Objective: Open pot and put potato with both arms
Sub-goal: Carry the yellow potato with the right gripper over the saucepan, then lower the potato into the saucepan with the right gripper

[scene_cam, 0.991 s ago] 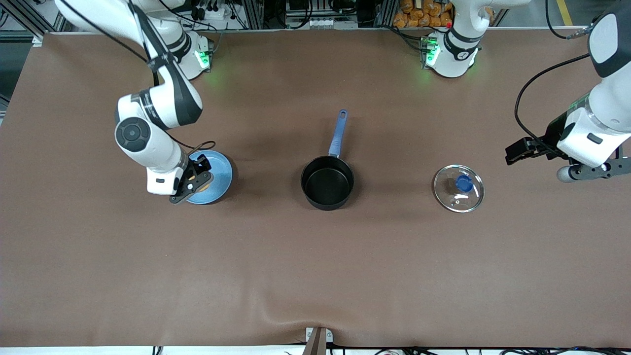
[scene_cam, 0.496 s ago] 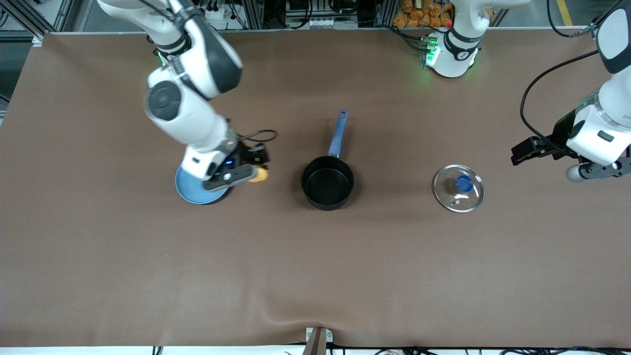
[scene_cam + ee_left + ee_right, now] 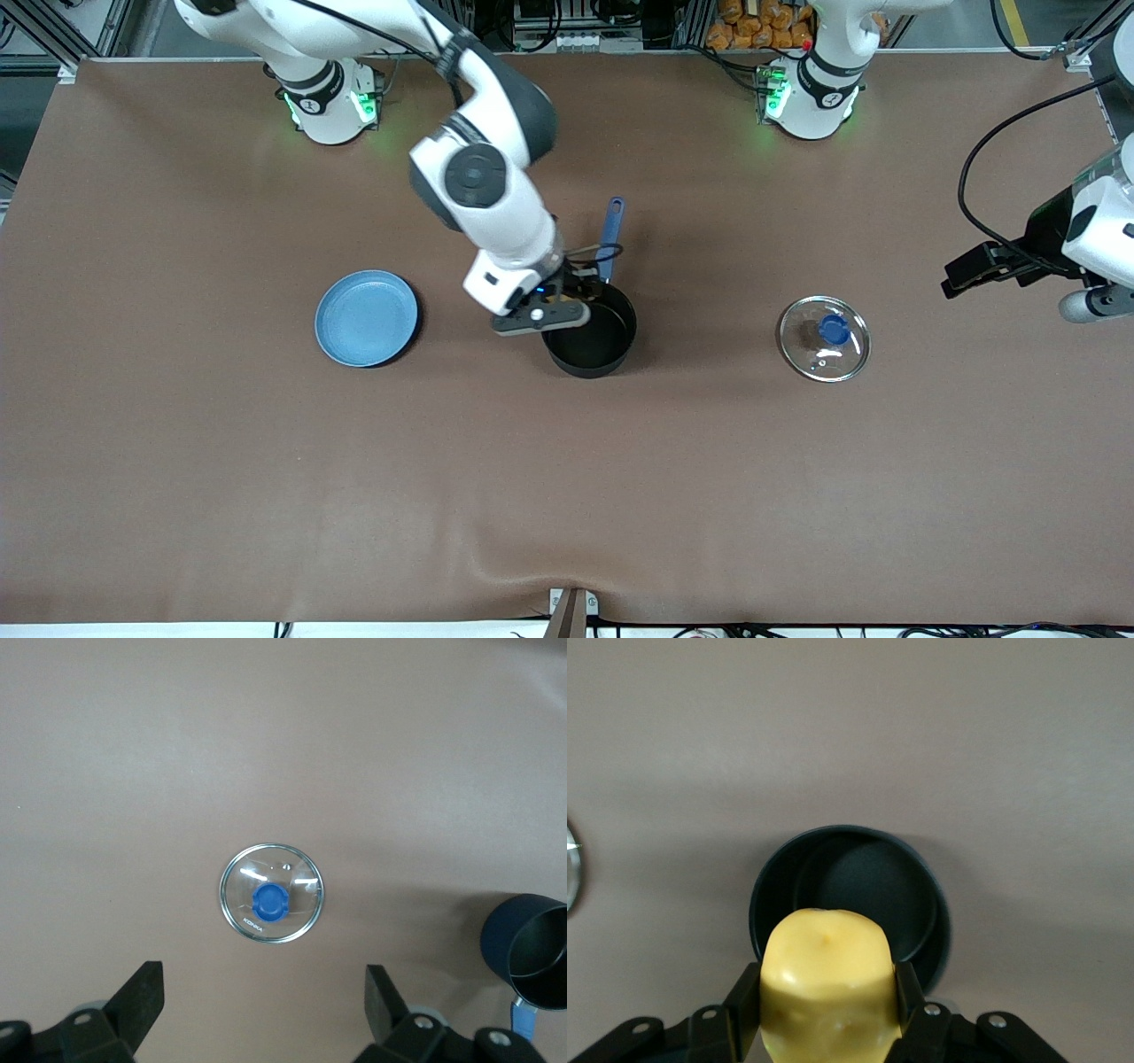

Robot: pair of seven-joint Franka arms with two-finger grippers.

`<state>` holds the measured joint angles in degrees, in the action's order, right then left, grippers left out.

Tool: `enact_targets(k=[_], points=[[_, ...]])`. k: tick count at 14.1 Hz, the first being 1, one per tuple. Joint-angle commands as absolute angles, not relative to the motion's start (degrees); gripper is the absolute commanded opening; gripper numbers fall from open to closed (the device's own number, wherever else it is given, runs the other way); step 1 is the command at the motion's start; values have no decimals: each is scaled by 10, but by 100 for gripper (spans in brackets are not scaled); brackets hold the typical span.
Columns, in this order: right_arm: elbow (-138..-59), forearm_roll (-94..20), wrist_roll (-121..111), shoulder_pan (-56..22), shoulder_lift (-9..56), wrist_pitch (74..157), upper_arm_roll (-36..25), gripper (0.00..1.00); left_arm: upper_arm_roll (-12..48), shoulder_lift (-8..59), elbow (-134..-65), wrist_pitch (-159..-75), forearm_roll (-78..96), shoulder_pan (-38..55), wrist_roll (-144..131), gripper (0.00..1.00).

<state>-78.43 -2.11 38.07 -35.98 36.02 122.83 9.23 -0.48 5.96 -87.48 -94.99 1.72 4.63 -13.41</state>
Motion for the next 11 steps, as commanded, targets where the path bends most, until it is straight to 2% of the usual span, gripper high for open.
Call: enact_targets(k=[1, 11], points=[[-726, 20, 414, -388, 427, 1232, 84, 7, -3, 55, -867, -936, 25, 41, -126, 100], [-731, 43, 475, -405, 486, 1272, 83, 7, -5, 58, -867, -935, 24, 40, -125, 100]])
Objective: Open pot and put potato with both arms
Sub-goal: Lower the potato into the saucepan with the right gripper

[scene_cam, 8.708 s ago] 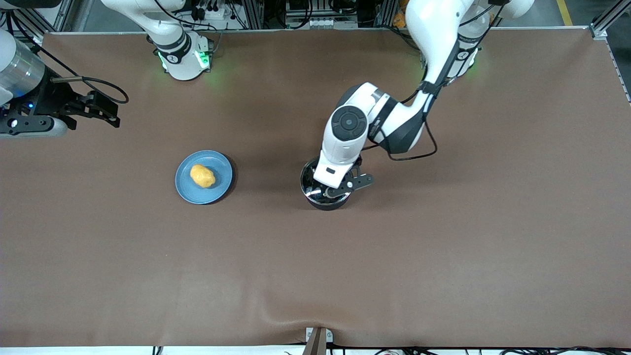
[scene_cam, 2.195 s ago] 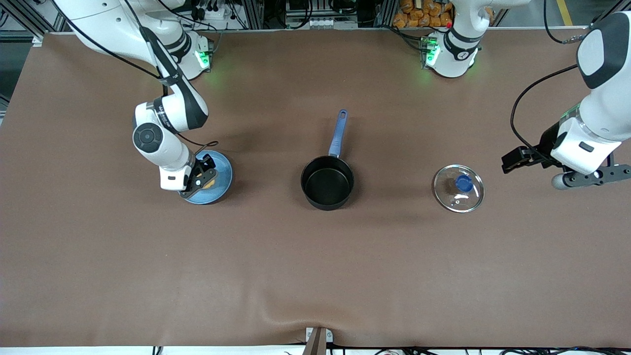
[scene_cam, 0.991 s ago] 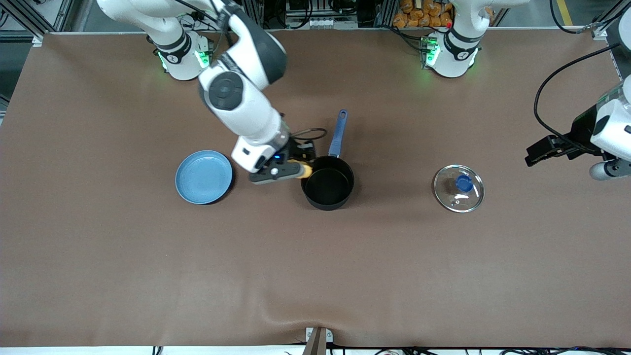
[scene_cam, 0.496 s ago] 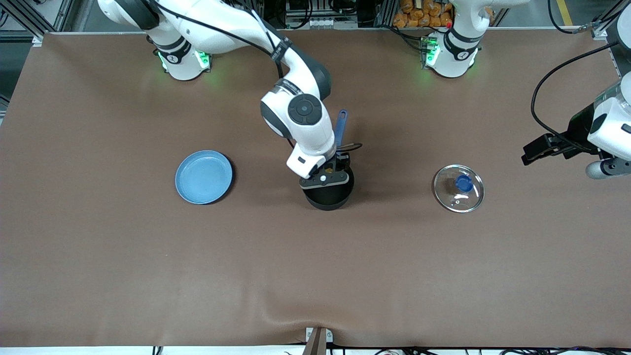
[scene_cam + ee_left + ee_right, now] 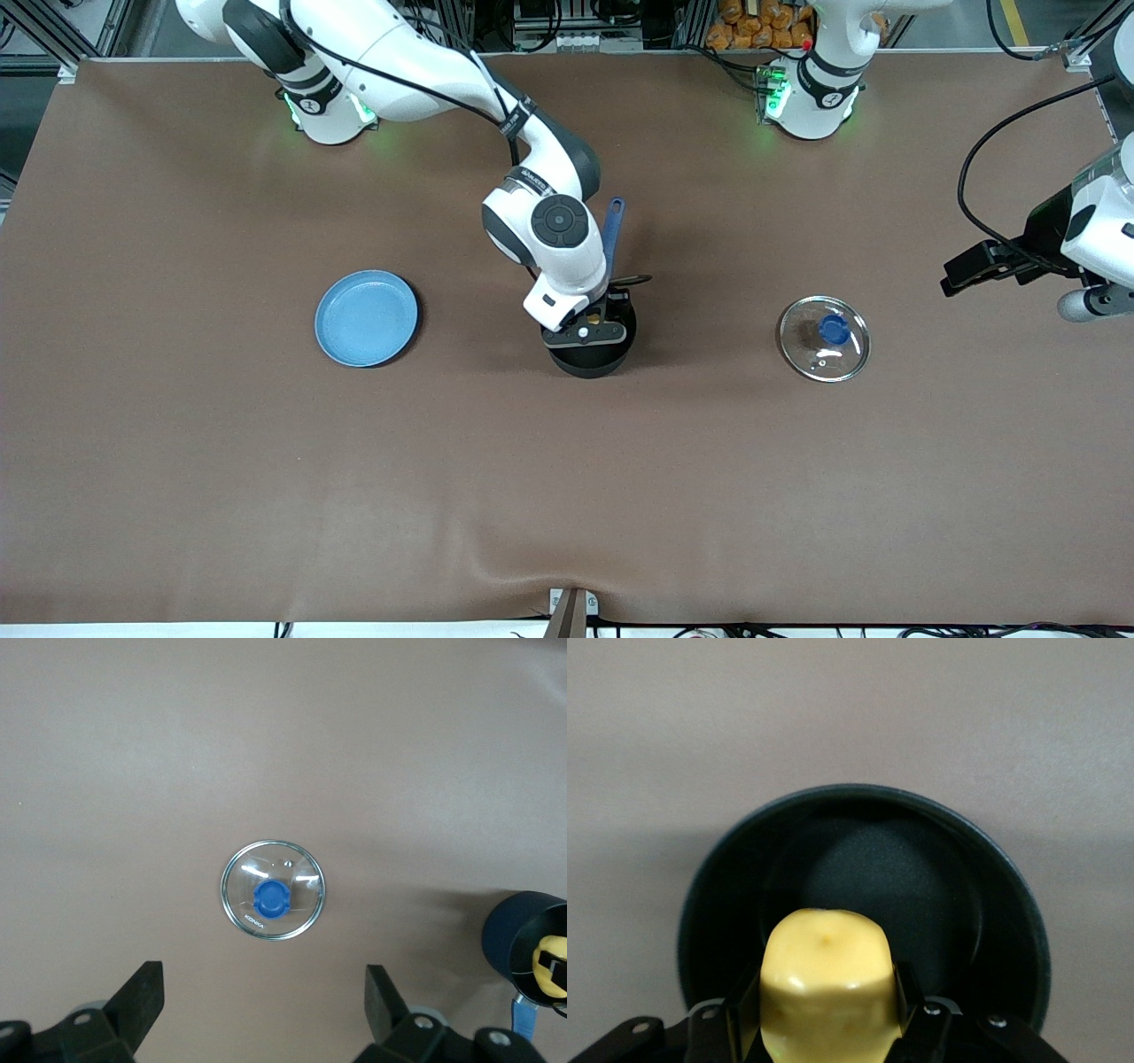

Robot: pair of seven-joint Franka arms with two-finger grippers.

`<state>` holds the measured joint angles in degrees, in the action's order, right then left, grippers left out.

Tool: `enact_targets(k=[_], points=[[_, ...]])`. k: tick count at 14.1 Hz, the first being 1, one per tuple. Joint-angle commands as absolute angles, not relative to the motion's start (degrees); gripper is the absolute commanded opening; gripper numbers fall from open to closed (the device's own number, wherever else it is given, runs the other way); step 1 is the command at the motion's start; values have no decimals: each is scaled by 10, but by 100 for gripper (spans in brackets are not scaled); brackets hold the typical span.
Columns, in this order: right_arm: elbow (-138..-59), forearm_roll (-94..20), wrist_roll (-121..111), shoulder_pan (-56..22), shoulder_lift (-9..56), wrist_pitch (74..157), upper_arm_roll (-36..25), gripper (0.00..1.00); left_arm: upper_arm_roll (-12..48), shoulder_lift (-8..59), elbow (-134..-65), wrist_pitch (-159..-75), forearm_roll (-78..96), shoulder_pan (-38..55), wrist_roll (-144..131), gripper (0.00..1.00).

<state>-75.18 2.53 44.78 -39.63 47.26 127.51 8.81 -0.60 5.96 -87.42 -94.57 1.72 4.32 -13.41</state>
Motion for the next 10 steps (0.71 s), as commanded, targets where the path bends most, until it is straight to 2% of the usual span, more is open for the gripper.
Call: enact_targets(k=[1, 10], points=[[-732, 43, 489, -405, 488, 1271, 83, 8, -5, 58, -867, -935, 24, 40, -125, 100], [-731, 51, 516, -418, 521, 1311, 83, 14, -5, 57, -867, -935, 24, 40, -127, 100]])
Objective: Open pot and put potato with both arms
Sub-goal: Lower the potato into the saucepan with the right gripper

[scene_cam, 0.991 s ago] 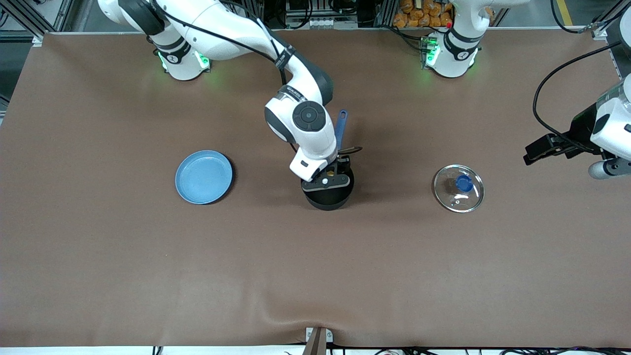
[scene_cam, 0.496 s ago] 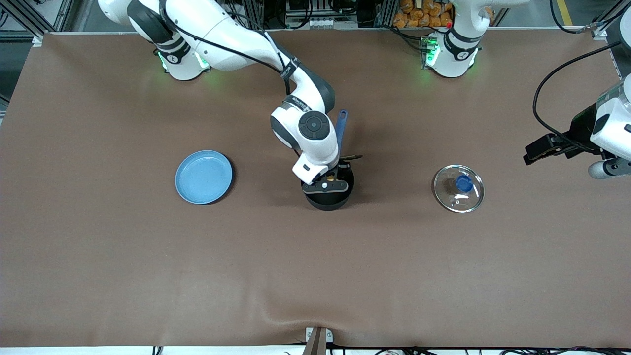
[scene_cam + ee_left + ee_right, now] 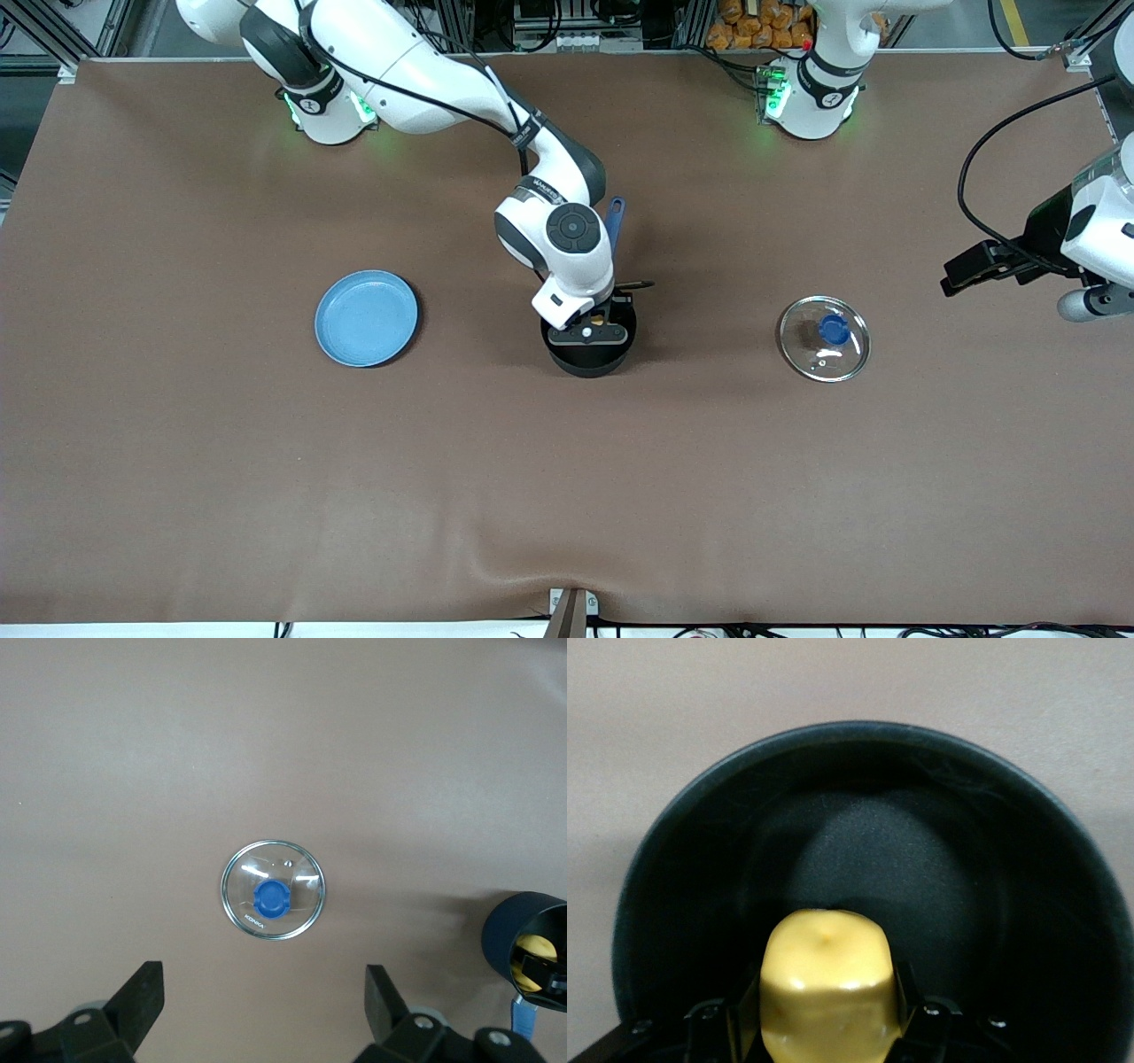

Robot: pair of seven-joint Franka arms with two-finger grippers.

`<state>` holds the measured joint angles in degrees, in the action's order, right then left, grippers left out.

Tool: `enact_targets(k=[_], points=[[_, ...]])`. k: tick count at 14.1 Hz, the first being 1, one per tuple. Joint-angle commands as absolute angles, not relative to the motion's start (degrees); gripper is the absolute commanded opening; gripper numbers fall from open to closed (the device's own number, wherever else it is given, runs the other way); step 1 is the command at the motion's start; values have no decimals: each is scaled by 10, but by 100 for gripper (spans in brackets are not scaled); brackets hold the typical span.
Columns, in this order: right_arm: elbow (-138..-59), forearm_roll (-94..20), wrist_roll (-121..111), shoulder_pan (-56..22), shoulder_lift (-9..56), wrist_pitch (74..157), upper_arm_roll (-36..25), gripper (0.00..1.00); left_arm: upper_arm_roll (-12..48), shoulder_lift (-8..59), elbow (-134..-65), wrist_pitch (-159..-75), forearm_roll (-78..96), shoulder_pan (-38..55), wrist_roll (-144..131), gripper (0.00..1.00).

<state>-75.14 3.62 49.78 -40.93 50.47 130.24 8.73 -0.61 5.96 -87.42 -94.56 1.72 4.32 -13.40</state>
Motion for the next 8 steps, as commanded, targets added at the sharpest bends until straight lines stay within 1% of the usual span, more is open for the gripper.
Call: enact_targets(k=[1, 2, 3, 4, 5, 6, 8], points=[[-731, 54, 515, -417, 522, 1312, 83, 16, -5, 57, -867, -936, 24, 40, -127, 100], [-731, 59, 515, -417, 526, 1312, 83, 19, -5, 57, -867, -935, 24, 40, -127, 100], [-731, 60, 515, -415, 530, 1313, 83, 32, -4, 57, -867, -935, 24, 40, -128, 100], [-731, 61, 514, -410, 530, 1312, 83, 58, -4, 57, -867, -935, 24, 40, -129, 100], [-731, 61, 513, -410, 529, 1311, 83, 74, -4, 57, -867, -936, 23, 40, -128, 100], [-731, 62, 512, -410, 529, 1311, 83, 99, -4, 57, -867, -935, 23, 40, -129, 100], [-730, 69, 512, -408, 529, 1311, 83, 100, -4, 57, -867, -936, 23, 40, -129, 100]])
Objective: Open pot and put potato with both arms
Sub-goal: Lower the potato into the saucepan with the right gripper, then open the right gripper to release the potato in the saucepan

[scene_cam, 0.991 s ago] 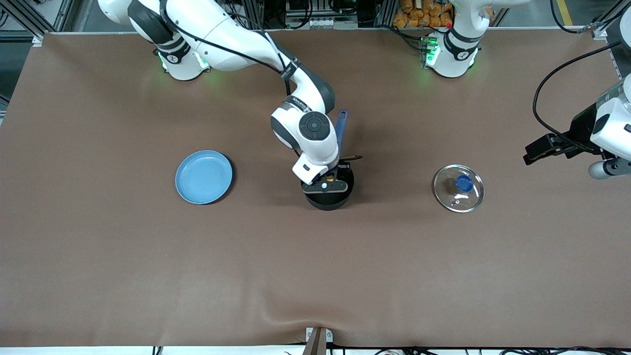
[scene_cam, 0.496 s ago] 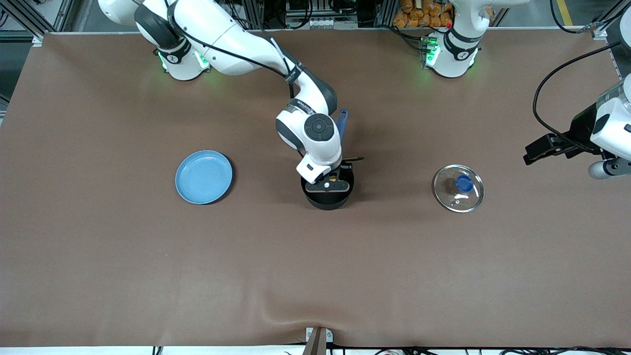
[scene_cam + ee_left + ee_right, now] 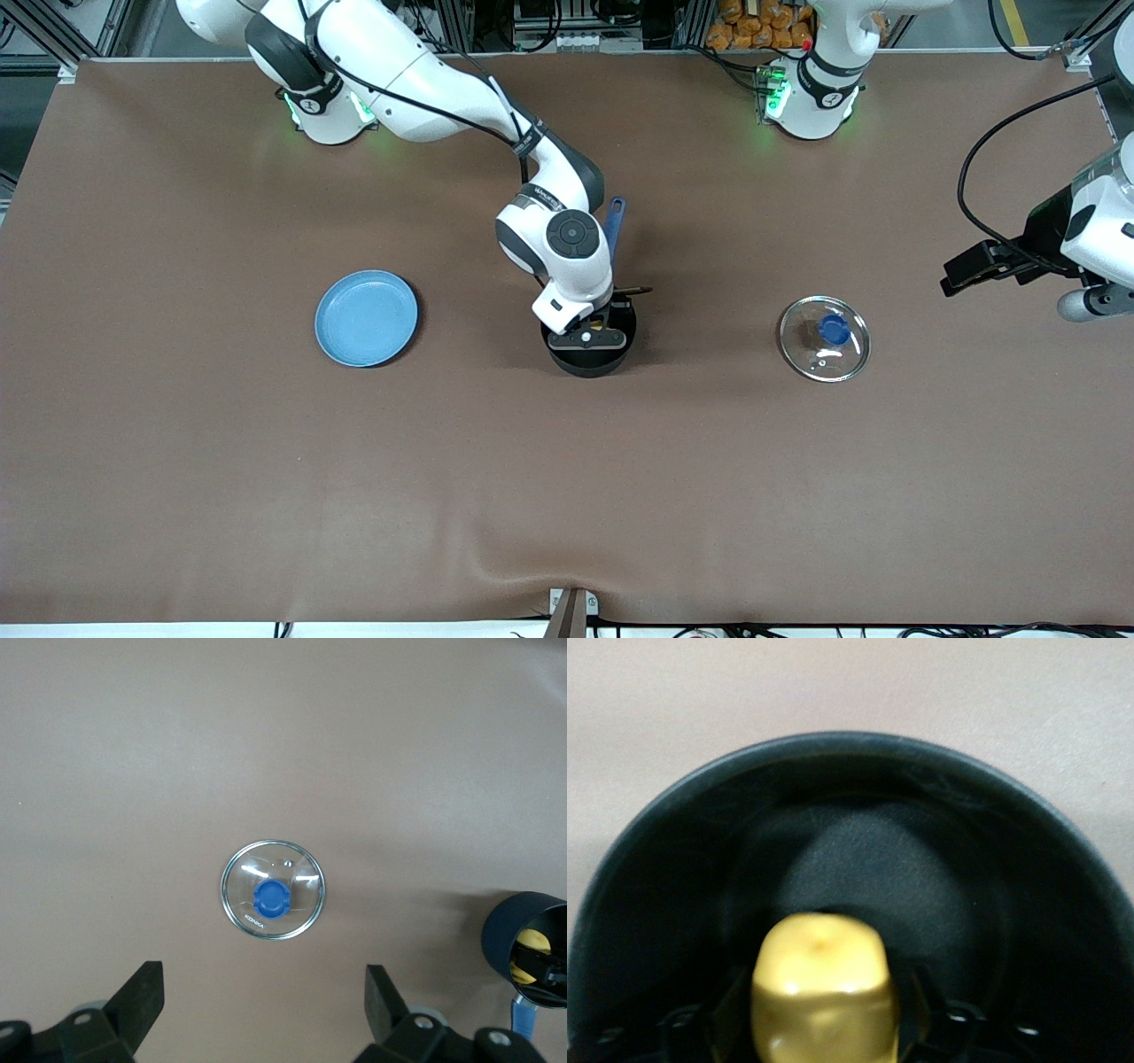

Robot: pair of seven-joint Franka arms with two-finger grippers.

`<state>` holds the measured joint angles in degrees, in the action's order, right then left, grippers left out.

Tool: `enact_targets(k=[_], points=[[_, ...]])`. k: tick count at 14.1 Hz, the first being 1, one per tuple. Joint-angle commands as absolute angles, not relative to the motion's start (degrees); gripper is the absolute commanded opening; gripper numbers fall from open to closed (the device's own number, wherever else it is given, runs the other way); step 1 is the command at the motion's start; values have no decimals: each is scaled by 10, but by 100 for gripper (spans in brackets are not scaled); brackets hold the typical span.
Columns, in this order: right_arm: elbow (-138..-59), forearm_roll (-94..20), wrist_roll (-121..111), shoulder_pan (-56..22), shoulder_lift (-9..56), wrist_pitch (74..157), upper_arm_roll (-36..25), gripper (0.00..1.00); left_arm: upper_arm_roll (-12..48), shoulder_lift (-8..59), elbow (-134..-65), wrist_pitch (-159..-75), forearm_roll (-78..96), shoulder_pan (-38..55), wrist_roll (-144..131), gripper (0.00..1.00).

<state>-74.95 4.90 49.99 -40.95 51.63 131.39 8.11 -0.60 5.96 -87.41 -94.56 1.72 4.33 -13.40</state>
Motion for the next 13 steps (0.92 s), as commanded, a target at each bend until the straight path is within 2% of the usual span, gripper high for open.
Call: enact_targets(k=[1, 4, 9, 12, 13], points=[[-727, 69, 512, -407, 526, 1308, 83, 100, -4, 57, -867, -935, 23, 40, -128, 100], [-720, 62, 513, -398, 504, 1290, 86, 100, -4, 57, -867, -935, 22, 40, -129, 100], [-588, 26, 512, -381, 483, 1116, 91, 100, -4, 57, -867, -935, 22, 40, -128, 100], [-584, 28, 509, -353, 434, 1074, 88, 100, -5, 57, -867, -935, 21, 40, -127, 100], [-585, 26, 499, -319, 417, 1050, 93, 100, -5, 57, -867, -936, 21, 40, -127, 100]])
